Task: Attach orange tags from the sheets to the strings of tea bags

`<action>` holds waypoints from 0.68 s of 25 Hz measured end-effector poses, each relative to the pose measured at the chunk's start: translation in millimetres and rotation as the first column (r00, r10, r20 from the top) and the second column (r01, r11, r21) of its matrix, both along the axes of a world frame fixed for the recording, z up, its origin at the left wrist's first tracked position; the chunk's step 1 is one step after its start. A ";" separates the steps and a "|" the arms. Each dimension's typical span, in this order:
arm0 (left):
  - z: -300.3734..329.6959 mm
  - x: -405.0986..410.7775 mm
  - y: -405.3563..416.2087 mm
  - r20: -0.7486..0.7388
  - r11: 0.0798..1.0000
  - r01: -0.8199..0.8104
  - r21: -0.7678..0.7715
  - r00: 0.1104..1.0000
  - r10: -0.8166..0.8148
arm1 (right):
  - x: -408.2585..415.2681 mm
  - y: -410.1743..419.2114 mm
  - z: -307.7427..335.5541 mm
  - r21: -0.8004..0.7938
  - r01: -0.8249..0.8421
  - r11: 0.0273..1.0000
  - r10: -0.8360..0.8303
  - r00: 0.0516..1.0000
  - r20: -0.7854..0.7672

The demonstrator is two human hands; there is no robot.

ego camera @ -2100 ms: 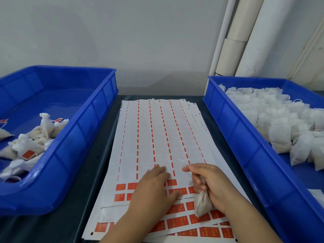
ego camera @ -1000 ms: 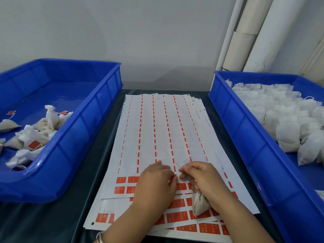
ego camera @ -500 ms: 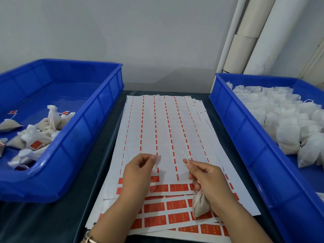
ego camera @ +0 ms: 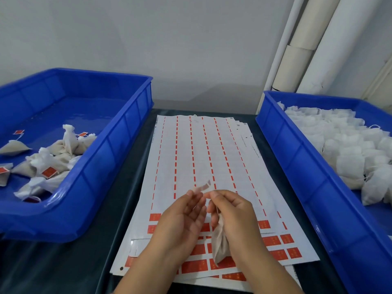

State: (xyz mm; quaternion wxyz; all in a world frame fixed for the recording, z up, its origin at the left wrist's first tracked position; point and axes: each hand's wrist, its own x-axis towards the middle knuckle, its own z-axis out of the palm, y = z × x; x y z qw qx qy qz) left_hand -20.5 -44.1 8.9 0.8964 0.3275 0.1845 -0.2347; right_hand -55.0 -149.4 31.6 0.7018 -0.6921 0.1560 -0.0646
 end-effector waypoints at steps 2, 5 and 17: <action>0.7 -2.0 -0.7 -0.025 0.997 0.039 -0.073 0.999 -0.041 | 1.8 6.4 0.4 0.003 0.014 1.000 -0.014 1.000 0.005; 2.9 -3.1 0.7 -0.020 0.992 0.080 -0.102 0.996 -0.083 | 3.8 11.2 -0.8 -0.028 0.025 0.999 -0.025 1.000 0.003; 2.3 -2.1 4.2 -0.016 0.990 0.138 0.032 0.990 -0.137 | 7.4 9.1 -0.9 -0.085 0.010 0.996 -0.018 0.995 -0.096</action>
